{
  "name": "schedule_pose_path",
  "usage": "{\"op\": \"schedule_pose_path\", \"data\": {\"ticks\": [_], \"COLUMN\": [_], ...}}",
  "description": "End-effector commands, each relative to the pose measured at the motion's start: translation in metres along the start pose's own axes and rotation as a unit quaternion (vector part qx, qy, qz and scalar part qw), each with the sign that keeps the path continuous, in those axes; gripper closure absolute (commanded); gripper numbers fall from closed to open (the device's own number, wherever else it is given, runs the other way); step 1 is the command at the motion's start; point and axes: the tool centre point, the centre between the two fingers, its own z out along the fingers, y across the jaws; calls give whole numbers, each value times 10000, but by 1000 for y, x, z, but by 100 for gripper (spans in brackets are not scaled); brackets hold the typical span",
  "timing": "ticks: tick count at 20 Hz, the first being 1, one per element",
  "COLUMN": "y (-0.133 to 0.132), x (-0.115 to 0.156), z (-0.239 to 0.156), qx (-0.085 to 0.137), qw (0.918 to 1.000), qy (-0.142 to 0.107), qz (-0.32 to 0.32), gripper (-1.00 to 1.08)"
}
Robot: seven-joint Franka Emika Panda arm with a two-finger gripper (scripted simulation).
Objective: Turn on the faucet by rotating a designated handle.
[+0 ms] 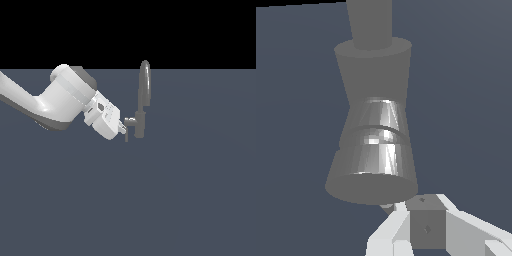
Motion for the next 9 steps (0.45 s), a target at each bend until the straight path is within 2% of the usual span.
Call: {"op": "schedule_pose_path", "data": {"ticks": [1,9], "y": [5,-4], "x": [-10,-24], "z": [24,40], "qx": [-135,-199], "qw": [9999,9997], "qy": [70,80], "qz": [-78,-129], "gripper": [108,108]}}
